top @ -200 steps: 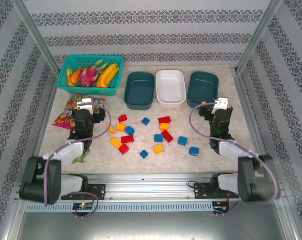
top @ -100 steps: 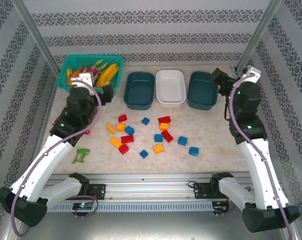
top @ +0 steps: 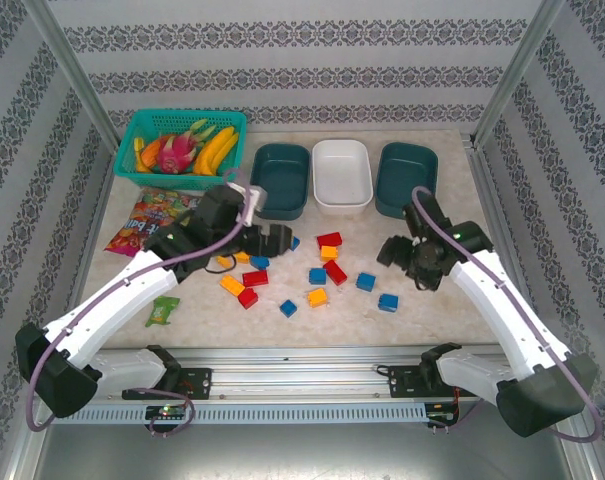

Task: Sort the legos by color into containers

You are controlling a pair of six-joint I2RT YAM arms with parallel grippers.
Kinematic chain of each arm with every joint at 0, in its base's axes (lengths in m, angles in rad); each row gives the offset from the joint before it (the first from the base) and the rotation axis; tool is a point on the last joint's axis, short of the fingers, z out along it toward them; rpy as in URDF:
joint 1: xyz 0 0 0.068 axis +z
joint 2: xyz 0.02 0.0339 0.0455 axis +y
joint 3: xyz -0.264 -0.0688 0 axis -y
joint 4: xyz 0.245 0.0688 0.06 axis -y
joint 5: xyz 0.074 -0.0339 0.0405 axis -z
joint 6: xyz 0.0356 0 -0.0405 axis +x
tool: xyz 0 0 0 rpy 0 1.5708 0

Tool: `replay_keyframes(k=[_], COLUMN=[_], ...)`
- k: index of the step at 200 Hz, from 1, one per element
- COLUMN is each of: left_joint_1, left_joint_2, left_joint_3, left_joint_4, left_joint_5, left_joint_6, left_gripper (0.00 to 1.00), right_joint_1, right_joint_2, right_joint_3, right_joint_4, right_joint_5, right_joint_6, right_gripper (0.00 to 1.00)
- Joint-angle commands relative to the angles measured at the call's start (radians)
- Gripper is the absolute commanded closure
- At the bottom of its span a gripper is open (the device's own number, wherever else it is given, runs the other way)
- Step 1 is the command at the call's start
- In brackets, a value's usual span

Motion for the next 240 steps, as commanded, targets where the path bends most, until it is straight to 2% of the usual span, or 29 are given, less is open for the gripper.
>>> replay_keyframes(k=[1, 42, 58, 103, 133, 200, 240], left_joint_1=[-0.069, -0.154, -0.17, -0.205, -0.215, -0.22, -0.22], left_joint_2=[-0.008, 0.02, 0.025, 0.01, 0.012, 0.021, 0.021], left_joint_3=[-0.03, -0.056, -0.07, -0.115, -0.12, -0.107, -0.109], left_joint_4=[-0.043, -0.043, -0.028, 0.047, 0.065, 0.055, 0.065], left_joint_5=[0.052, 0.048, 0.05, 0.051, 0.045, 0.035, 0.031], left_joint_6=[0.006, 0.01, 0.005, -0.03, -0.04, -0.046, -0.055], left_gripper=[0.0, 0.01, 0.01, 0.01, 0.01, 0.01, 0.01], right_joint_1=[0.013, 0.046, 0.047, 0.029, -0.004, -0.017, -0.016], right_joint_2=[0.021, 0.138, 0.171, 0.265, 0.317, 0.414, 0.425], right_joint_3=[-0.097, -0.191, -0.216, -0.221, -0.231, -0.231, -0.238], right_joint_4=[-0.007, 0.079, 0.119, 0.174, 0.246, 0.258, 0.268], right_joint_5=[-0.093, -0.105, -0.108, -0.054, -0.091, -0.107, -0.092], right_joint_6=[0.003, -0.043, -0.061, -0.133, -0.19, -0.248, -0.246], right_gripper=[0.17, 0.2, 0.24, 0.25, 0.28, 0.37, 0.54])
